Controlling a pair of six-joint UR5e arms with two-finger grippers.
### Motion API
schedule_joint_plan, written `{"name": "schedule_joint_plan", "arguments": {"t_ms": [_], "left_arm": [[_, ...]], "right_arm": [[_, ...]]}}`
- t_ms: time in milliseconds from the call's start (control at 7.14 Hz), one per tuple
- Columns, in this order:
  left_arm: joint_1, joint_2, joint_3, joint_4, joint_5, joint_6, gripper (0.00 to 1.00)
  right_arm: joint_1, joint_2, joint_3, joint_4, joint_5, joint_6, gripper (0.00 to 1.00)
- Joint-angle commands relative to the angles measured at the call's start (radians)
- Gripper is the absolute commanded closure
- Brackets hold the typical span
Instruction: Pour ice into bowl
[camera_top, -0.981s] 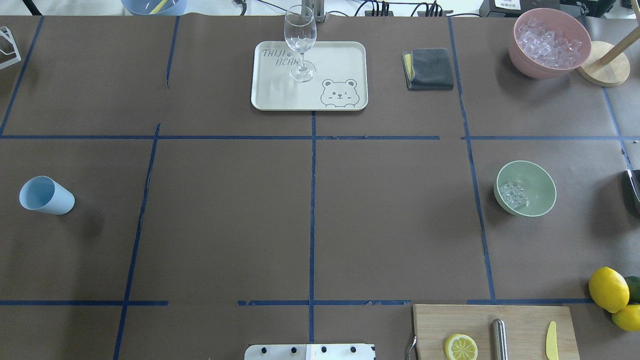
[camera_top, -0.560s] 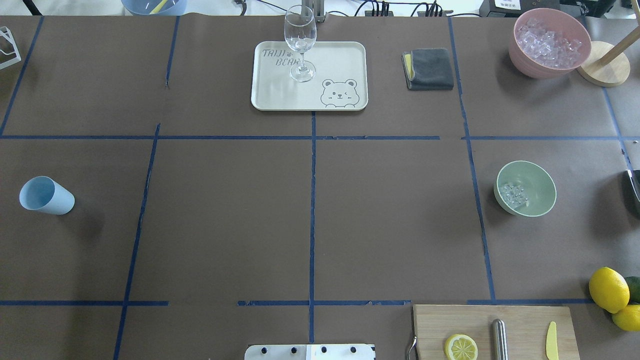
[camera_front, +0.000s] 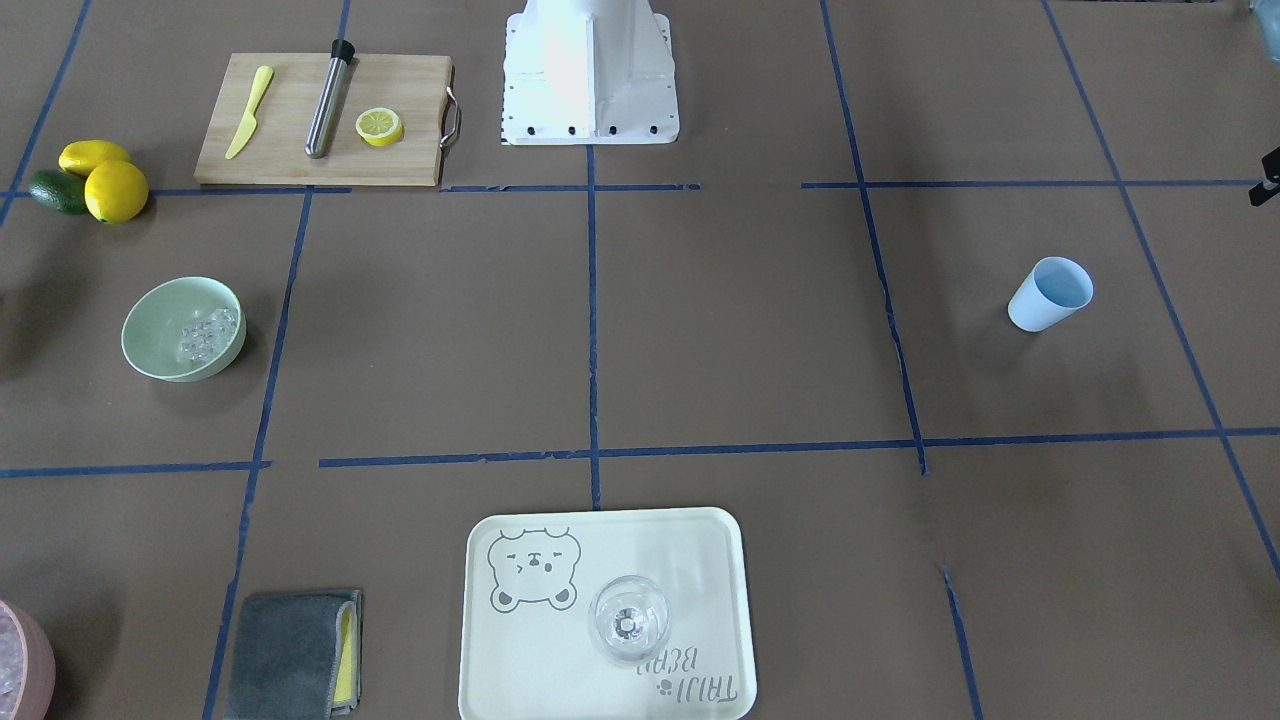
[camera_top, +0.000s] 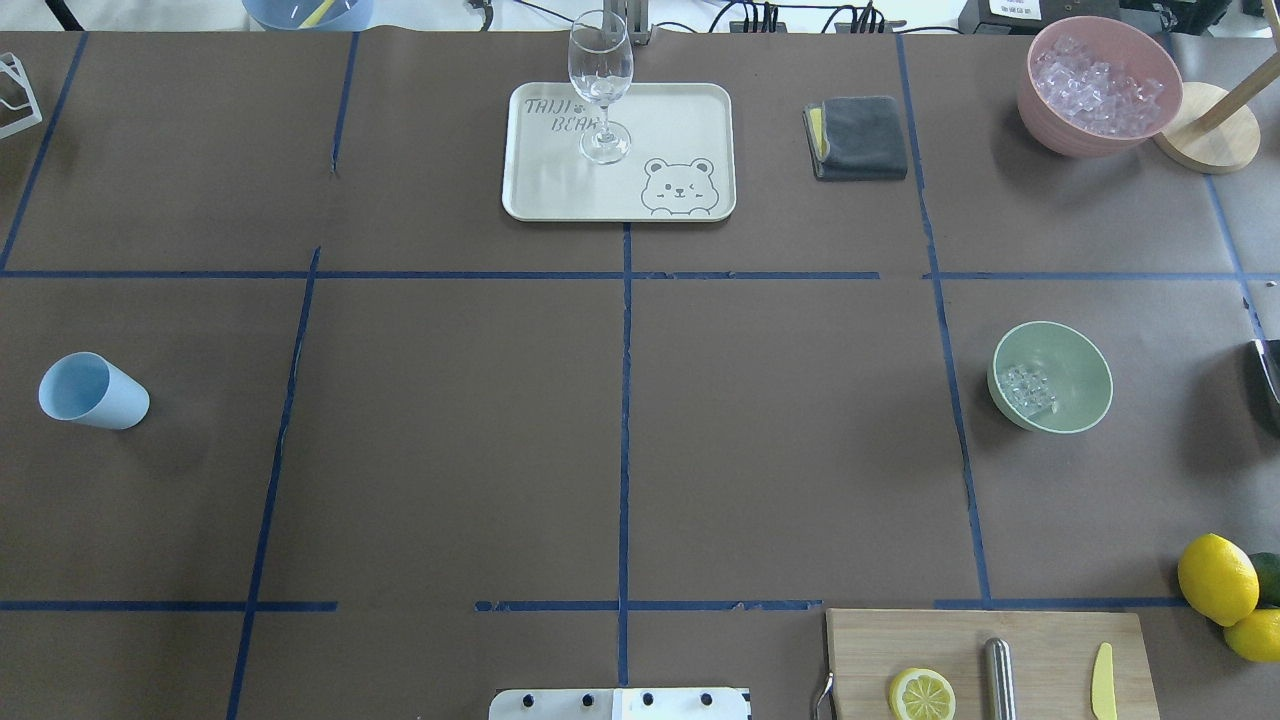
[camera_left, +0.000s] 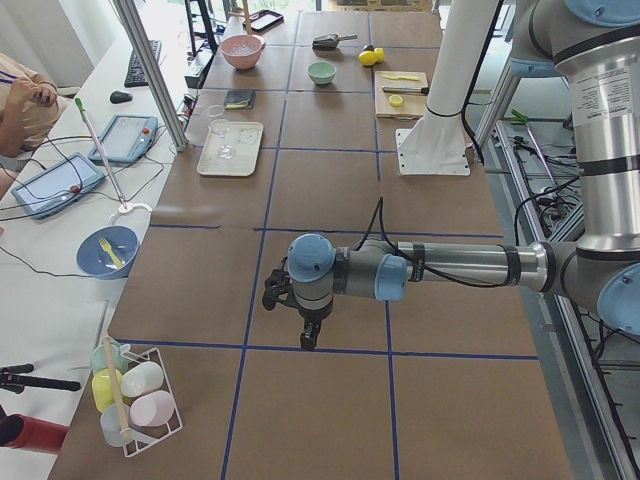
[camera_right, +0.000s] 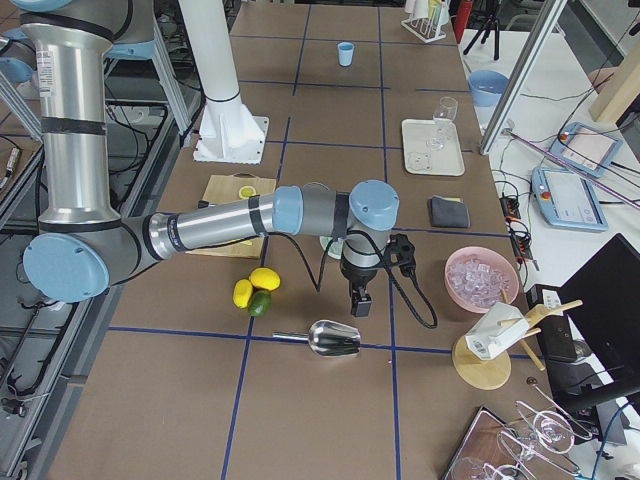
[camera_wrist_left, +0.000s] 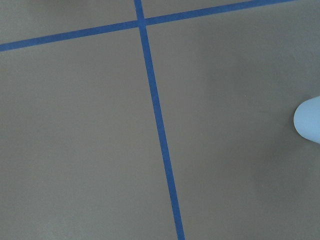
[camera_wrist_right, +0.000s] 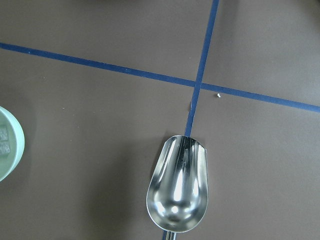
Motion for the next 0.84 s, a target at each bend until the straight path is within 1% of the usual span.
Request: {"name": "schedule_joint_plan", "arguments": {"t_ms": [0,280,420,560,700], "left_arm": [[-0.049,-0.023,0.005,0.020,0.005,0.015,0.00],[-0.049,-0.025,0.004,0.027,0.005,0.015,0.00],[-0.051,-0.066,-0.008,0.102,0.005,0.013,0.00],[-0.052,-0.141,-0.005,0.218,0.006,0.015,0.00],[-0.060,-0.131,0.011,0.195,0.005,0.018,0.00]], "right_arm": [[0.000,-0.002,0.003,0.007,0.004,-0.001,0.00],[0.000,-0.002,0.017,0.006,0.024,-0.001,0.00],[0.000,-0.002,0.014,0.007,0.028,-0.001,0.00],[0.000,-0.004,0.009,0.006,0.030,-0.003,0.00],[0.000,-0.004,0.002,0.006,0.030,-0.004,0.00]]}}
